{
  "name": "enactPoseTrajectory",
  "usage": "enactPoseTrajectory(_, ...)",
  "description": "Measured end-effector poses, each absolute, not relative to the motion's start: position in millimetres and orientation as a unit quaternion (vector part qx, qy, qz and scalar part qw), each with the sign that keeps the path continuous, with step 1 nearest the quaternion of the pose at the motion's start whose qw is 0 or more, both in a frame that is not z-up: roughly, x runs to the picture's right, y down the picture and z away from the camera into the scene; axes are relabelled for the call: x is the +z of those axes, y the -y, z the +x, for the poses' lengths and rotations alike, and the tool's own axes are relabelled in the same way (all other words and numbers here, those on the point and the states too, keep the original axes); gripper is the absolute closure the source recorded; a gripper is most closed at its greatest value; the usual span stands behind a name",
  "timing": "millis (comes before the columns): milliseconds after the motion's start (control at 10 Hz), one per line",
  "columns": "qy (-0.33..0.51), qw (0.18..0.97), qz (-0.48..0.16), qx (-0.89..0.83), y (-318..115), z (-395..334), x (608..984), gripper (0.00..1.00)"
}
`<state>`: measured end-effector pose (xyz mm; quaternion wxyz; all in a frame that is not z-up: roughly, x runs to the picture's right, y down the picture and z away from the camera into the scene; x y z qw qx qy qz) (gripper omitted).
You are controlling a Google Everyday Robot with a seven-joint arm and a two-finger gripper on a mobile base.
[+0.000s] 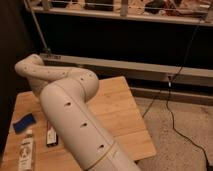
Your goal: Place the pepper in the ceramic bowl
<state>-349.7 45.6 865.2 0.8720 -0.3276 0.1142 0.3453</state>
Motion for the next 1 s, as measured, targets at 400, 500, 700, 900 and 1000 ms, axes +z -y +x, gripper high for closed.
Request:
enactPoseTrajectory(400,-0.109,0.876,-0.325,0.34,-63.2,-310.3,817.5,0.65)
enactPoseTrajectory(500,-0.111,0.877,-0.323,0.338,-71.6,-299.8,804.8,0.65)
enactPoseTrajectory(700,-0.115,0.88,-0.318,0.334,-85.6,-280.9,783.3,0.65)
enactPoseTrajectory(900,-0.125,0.882,-0.31,0.332,-102.5,-260.8,764.3,0.65)
enactPoseTrajectory(1000,-0.129,0.881,-0.308,0.335,-109.7,-253.3,758.9,0.65)
